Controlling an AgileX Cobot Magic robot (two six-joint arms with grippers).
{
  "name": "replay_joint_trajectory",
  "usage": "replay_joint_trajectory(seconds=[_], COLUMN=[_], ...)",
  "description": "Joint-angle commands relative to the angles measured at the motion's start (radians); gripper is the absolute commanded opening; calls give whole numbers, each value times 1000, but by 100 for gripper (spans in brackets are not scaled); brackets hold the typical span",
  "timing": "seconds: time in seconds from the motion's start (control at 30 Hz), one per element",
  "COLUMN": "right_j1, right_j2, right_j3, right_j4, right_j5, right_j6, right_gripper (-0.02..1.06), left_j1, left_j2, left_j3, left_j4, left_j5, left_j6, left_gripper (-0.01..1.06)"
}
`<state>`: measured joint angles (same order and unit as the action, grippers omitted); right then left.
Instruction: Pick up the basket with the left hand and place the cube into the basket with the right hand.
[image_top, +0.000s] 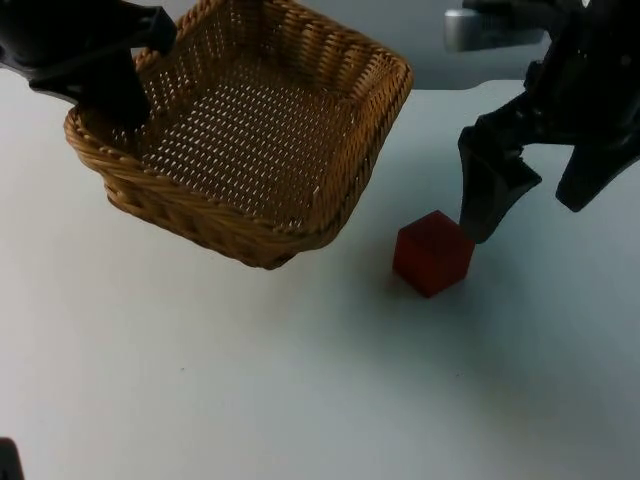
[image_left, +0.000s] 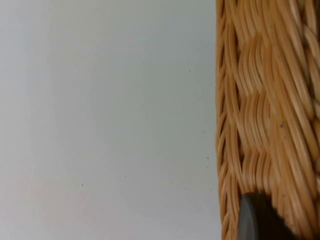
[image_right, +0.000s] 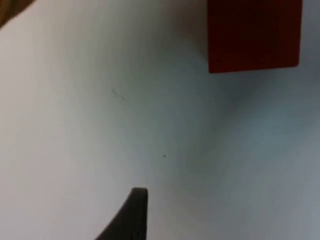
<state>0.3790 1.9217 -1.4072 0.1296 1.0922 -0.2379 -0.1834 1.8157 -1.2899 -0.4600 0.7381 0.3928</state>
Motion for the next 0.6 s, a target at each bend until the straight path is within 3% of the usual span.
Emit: replay_joint_trajectory(seconds=[0.0, 0.23, 0.57], right_j1=[7, 32, 83], right_j2=[12, 66, 84], right_j3=[-15, -17, -17], right_j4=[-31, -58, -100], right_j5=[7, -21, -222], right_j6=[5, -78, -137], right_gripper=[105, 105, 105], left_j1=[1, 1, 1], left_j2=[-14, -14, -14], left_j3=[0, 0, 0], left_j4=[-30, -30, -28], left_j5=[-22, -37, -37], left_j6=[0, 0, 0], left_gripper=[0, 0, 0])
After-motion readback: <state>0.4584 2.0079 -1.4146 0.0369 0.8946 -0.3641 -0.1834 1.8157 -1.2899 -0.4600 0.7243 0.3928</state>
